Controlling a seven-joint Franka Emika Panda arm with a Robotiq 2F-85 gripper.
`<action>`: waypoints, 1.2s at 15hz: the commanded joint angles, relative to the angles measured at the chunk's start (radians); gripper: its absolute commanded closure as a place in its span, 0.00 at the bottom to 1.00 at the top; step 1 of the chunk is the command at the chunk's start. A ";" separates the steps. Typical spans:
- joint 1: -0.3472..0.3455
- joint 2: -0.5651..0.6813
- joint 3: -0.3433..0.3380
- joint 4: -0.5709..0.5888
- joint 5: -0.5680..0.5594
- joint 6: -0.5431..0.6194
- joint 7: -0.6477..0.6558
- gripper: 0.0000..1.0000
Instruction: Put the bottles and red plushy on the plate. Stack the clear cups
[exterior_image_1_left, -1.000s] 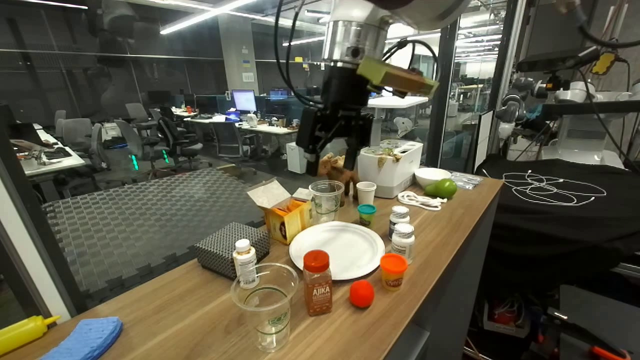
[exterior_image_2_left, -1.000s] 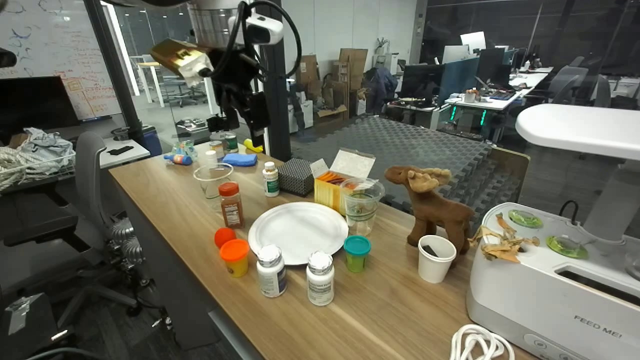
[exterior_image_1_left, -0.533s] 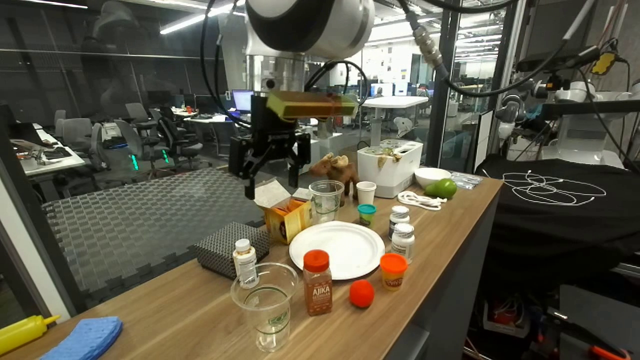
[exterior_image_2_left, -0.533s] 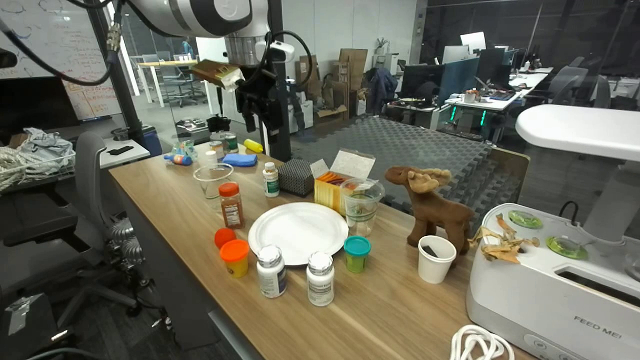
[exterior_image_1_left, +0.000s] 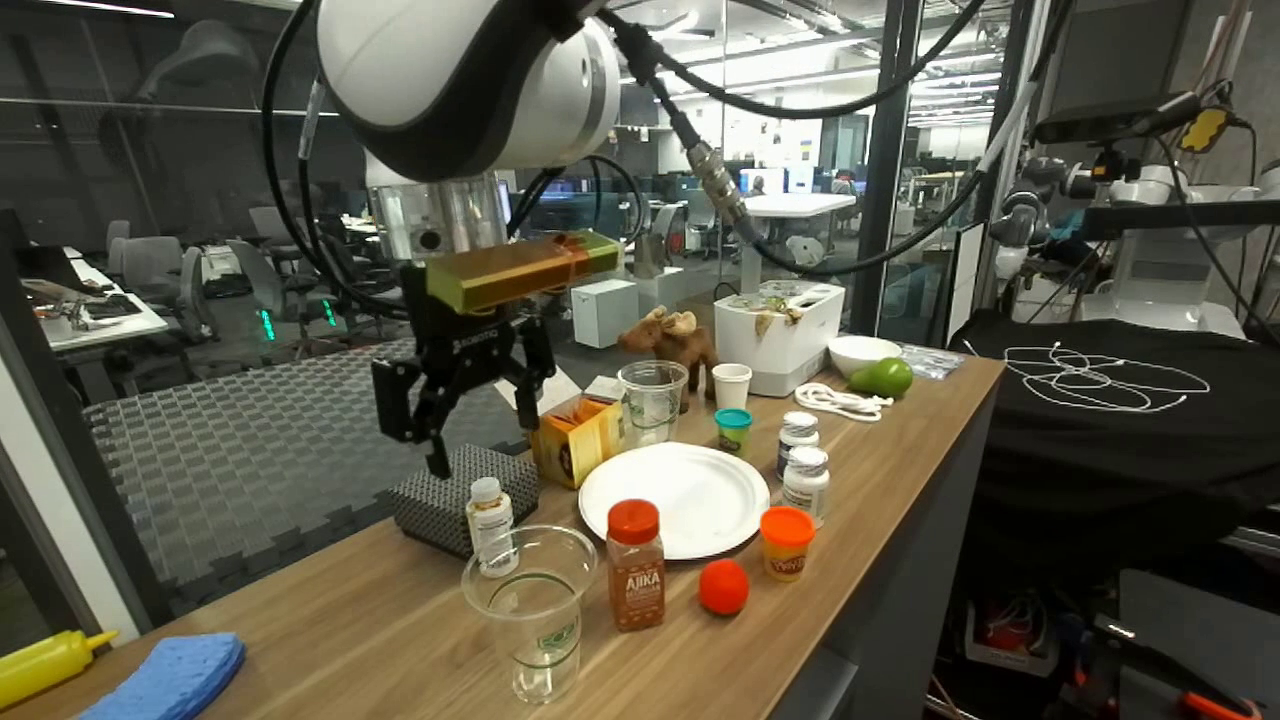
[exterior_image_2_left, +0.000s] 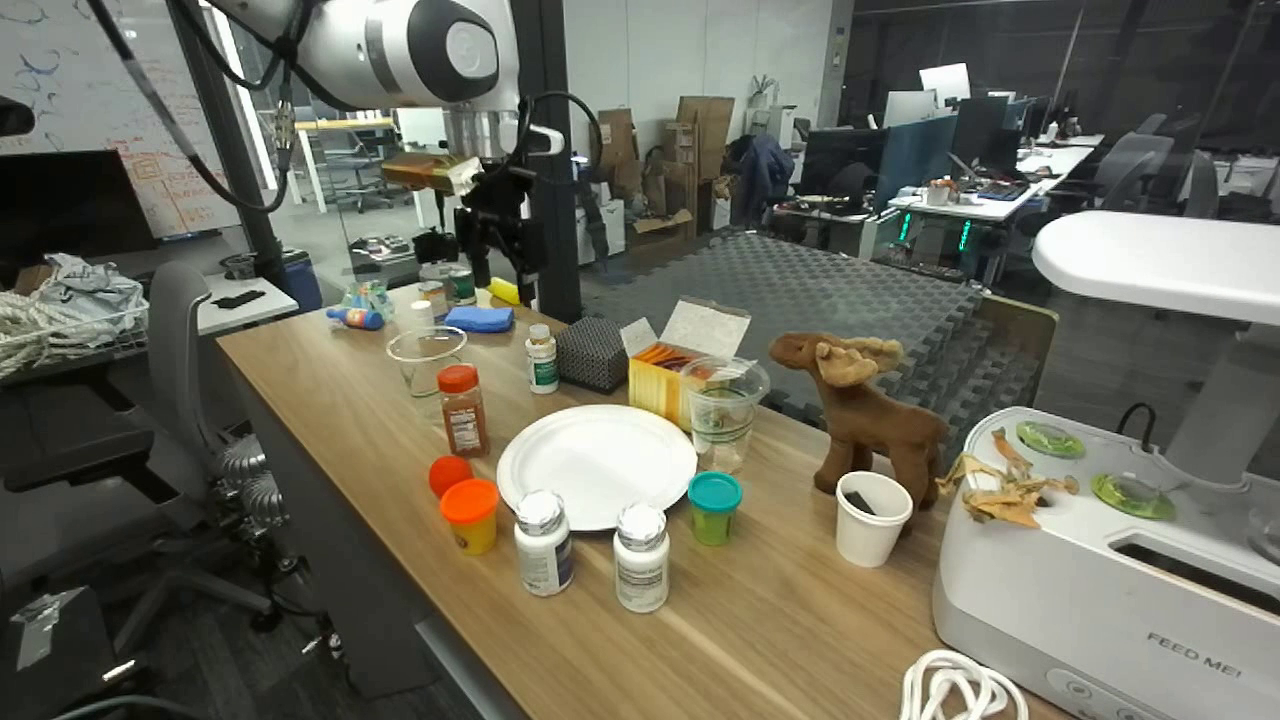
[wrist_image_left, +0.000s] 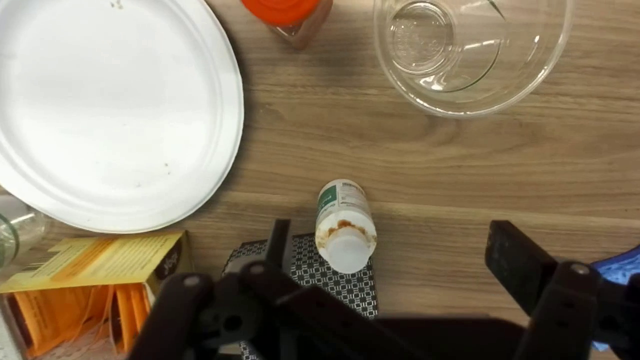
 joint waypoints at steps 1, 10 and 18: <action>0.018 0.101 -0.011 0.126 -0.017 -0.051 -0.006 0.00; 0.018 0.232 -0.049 0.259 -0.006 -0.039 0.032 0.00; 0.011 0.242 -0.062 0.289 0.004 -0.079 0.039 0.62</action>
